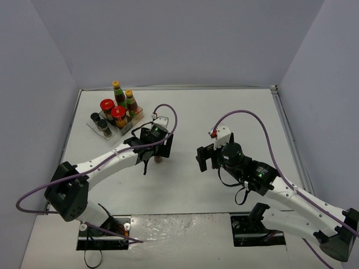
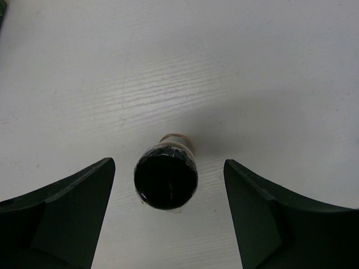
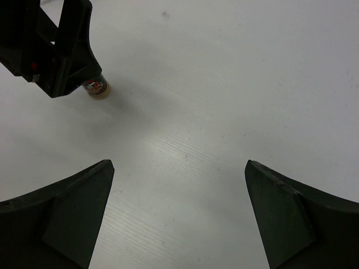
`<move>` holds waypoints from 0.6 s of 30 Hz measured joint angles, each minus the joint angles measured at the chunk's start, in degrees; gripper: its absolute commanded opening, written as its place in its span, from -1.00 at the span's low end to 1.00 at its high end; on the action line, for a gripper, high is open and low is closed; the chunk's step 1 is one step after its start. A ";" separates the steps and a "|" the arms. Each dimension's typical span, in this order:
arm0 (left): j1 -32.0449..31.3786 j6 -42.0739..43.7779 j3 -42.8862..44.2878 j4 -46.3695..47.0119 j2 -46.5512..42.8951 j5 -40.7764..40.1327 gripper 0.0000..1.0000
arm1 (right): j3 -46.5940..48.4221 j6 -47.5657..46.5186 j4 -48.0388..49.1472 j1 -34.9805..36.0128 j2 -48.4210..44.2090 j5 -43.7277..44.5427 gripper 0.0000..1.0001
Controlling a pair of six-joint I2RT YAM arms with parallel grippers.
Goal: Organize the condiment bottles
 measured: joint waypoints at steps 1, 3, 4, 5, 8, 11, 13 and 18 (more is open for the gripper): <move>-0.13 -0.20 0.00 -0.14 0.32 -0.02 0.26 | -0.02 0.00 -0.02 -0.02 -0.02 0.02 1.00; -0.17 -0.72 0.00 -0.48 0.79 -0.06 0.08 | -0.06 0.00 -0.06 -0.02 -0.02 0.08 1.00; -0.18 -0.96 0.04 -0.69 0.91 -0.21 -0.03 | -0.12 0.00 -0.09 -0.04 -0.05 0.08 1.00; -0.19 -1.20 0.08 -0.90 1.02 -0.37 -0.15 | -0.18 0.00 -0.12 -0.06 -0.09 0.08 1.00; -0.19 -1.71 0.38 -1.52 1.10 -0.92 -0.62 | -0.39 0.00 -0.21 -0.33 -0.25 0.09 1.00; -0.19 -2.05 1.38 -2.54 0.91 -1.33 -0.93 | -0.51 0.00 -0.21 -0.51 -0.38 0.10 1.00; -0.19 -2.18 2.26 -3.58 0.44 -1.75 -1.00 | -0.54 0.00 -0.21 -0.70 -0.41 0.09 1.00; 1.54 -1.42 5.28 -8.08 -4.77 -3.96 -1.00 | -0.54 -0.06 -0.21 -0.74 -0.41 0.10 1.00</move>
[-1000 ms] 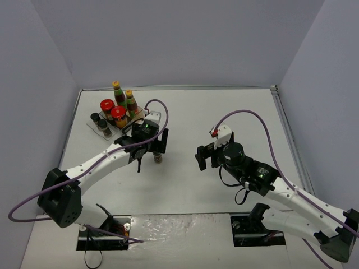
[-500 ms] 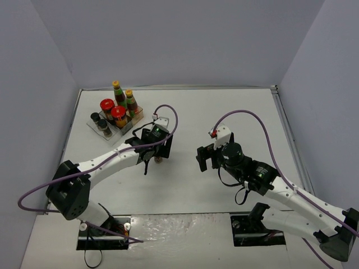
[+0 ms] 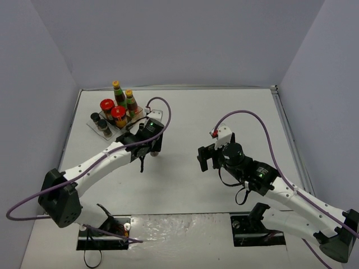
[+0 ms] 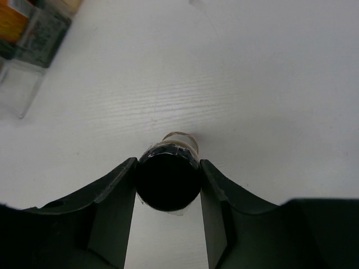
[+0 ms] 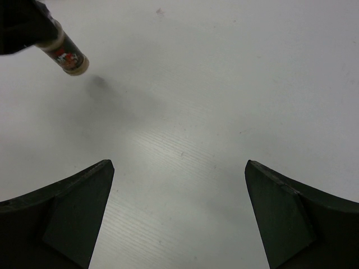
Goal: Organize the condiment bottles
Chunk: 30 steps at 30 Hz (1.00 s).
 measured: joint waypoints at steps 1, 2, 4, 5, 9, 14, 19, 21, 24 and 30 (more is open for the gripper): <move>0.88 0.26 0.74 -0.72 -1.41 -0.33 -1.00 | 0.00 -0.01 0.00 0.00 0.00 0.00 1.00; 2.88 0.76 1.47 -1.16 -2.71 -0.24 -1.00 | 0.00 -0.02 -0.01 -0.01 0.00 -0.01 1.00; 7.80 1.92 2.68 -1.85 -5.30 0.49 -1.00 | 0.00 -0.03 0.00 -0.07 -0.03 -0.02 1.00; 10.85 2.48 3.00 -1.93 -6.35 0.49 -1.00 | 0.00 -0.04 -0.01 -0.07 -0.05 -0.02 1.00; 22.68 4.94 4.03 -2.36 -8.28 1.25 -1.00 | 0.00 -0.08 0.00 -0.35 -0.11 -0.04 1.00; 31.47 7.31 5.83 -1.92 -4.54 4.93 -1.00 | 0.00 -0.09 -0.05 -0.44 -0.40 -0.04 1.00; 34.54 8.18 6.98 -0.10 1.62 7.64 -1.00 | 0.00 -0.10 -0.44 -0.67 -0.98 -0.04 1.00; 35.39 8.13 7.19 0.35 3.53 8.18 -1.00 | 0.00 -0.13 -0.76 -0.75 -1.26 -0.04 1.00; 36.38 7.94 7.89 1.64 6.29 8.41 -1.00 | 0.00 -0.16 -1.05 -0.78 -1.76 -0.04 1.00; 36.95 7.59 8.99 4.33 8.85 7.48 -1.00 | 0.00 -0.16 -1.32 -1.08 -2.03 -0.06 1.00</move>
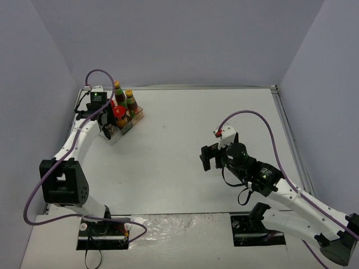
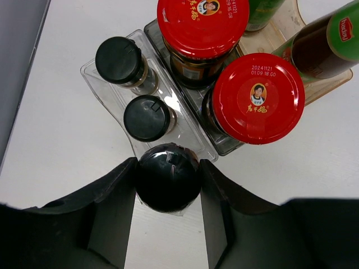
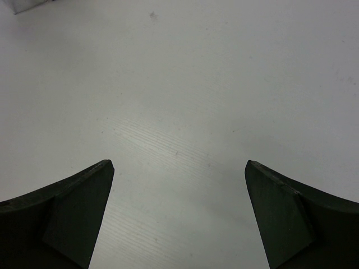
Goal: Organize the condiment bottles
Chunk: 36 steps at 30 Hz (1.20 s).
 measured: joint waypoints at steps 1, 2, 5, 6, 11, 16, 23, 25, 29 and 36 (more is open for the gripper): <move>0.00 -0.03 0.00 0.31 0.15 -0.19 -1.00 | 0.00 0.00 -0.01 -0.06 0.00 0.01 1.00; 0.00 -0.09 0.03 0.59 0.34 -0.38 -1.00 | 0.00 0.00 -0.02 -0.11 0.00 0.02 1.00; 0.00 -0.29 0.32 1.44 1.11 -0.80 -1.00 | 0.00 0.00 -0.04 -0.33 0.00 -0.01 1.00; 0.00 -0.45 0.35 1.78 1.36 -1.03 -1.00 | 0.00 0.01 -0.04 -0.35 0.02 -0.01 1.00; 0.07 -1.08 0.46 3.63 2.69 -2.21 -1.00 | 0.00 0.00 -0.13 -0.38 0.07 -0.01 1.00; 0.04 -1.14 0.79 3.81 3.06 -2.63 -1.00 | 0.00 0.00 -0.19 -0.38 0.07 -0.01 1.00; 0.04 -1.49 0.69 4.03 2.97 -3.67 -1.00 | 0.00 0.00 -0.22 -0.38 0.07 -0.04 1.00; 0.04 -1.53 0.33 4.66 2.71 -4.09 -1.00 | 0.00 0.00 -0.25 -0.38 0.07 -0.07 1.00; 0.04 -1.57 -1.48 6.40 1.94 -4.46 -1.00 | 0.01 0.00 -0.31 -0.38 0.07 -0.08 1.00; 0.04 -3.10 -4.91 7.90 1.92 -4.37 -1.00 | 0.00 0.00 -0.39 -0.42 0.10 -0.50 1.00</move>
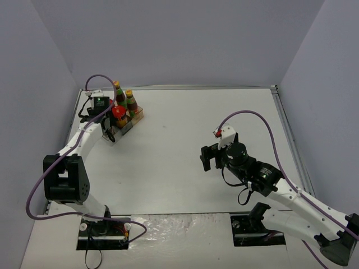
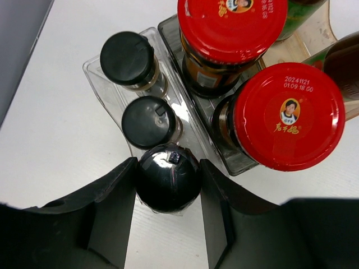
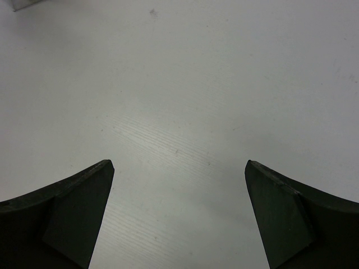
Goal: Organize the condiment bottles
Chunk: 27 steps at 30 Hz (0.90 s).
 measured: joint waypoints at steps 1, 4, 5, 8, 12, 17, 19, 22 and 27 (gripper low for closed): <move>0.00 -0.26 -0.58 0.34 0.00 0.00 -1.00 | 0.00 0.00 0.00 0.00 0.02 -0.03 1.00; 0.00 -1.06 -2.46 1.51 0.00 -0.02 -0.91 | 0.00 0.00 0.00 0.00 0.10 -0.08 1.00; 0.00 -1.21 -2.82 1.71 0.02 -0.02 -0.85 | 0.00 0.00 0.00 0.00 0.10 -0.08 1.00; -0.06 -1.51 -3.47 2.36 0.31 -0.02 -0.67 | 0.00 0.00 0.00 0.00 0.10 -0.09 1.00; -0.39 -1.91 -3.71 3.30 1.02 -0.26 -0.26 | 0.00 0.00 0.00 0.00 0.10 -0.10 1.00; -0.94 -3.03 -5.34 4.20 1.05 -1.06 0.39 | 0.00 0.02 0.00 0.00 0.10 -0.10 1.00; -1.03 -3.26 -6.01 4.36 1.03 -1.20 0.57 | 0.02 0.02 0.00 0.00 0.10 -0.10 1.00; -1.20 -3.74 -6.41 4.19 1.00 -1.29 0.79 | 0.02 0.02 0.00 -0.01 0.07 -0.12 1.00; -1.79 -4.21 -6.41 3.11 -0.44 -1.19 0.92 | 0.08 0.18 -0.08 -0.02 -0.58 -0.10 1.00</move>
